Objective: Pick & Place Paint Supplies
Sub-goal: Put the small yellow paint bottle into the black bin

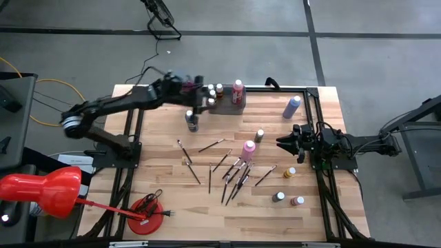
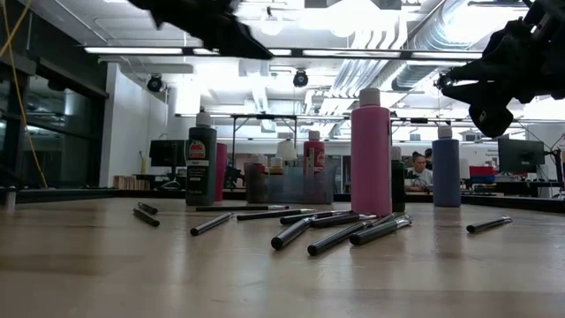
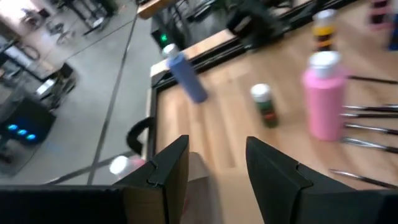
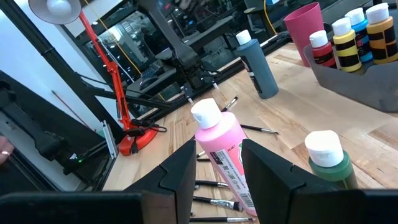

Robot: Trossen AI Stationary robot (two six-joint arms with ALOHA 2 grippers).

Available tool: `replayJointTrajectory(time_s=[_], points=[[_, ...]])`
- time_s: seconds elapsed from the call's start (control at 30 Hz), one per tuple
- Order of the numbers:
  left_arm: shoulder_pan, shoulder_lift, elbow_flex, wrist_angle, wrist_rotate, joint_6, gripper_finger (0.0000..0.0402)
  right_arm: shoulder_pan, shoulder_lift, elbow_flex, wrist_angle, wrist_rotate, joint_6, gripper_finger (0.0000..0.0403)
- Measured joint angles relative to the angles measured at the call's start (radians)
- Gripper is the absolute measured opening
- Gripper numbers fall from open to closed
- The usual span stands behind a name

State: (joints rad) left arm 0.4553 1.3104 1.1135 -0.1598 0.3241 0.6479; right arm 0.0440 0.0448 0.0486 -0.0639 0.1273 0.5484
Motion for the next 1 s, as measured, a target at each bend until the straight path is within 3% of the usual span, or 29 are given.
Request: replayJointTrajectory(time_s=[0.23, 0.5, 0.8, 1.0], points=[[-0.005, -0.238, -0.147, -0.084, 0.088, -0.015, 0.0152, 0.0, 0.0, 0.0, 0.0, 0.0, 0.0, 0.0123], [-0.005, -0.446, -0.361, 0.037, 0.089, -0.121, 0.0152, 0.0, 0.0, 0.0, 0.0, 0.0, 0.0, 0.0123], [-0.004, -0.525, -0.424, 0.054, 0.108, -0.186, 0.0152, 0.0, 0.0, 0.0, 0.0, 0.0, 0.0, 0.0123], [-0.004, -0.524, -0.424, 0.055, 0.107, -0.183, 0.0152, 0.0, 0.0, 0.001, 0.001, 0.029, -0.196, 0.0123]])
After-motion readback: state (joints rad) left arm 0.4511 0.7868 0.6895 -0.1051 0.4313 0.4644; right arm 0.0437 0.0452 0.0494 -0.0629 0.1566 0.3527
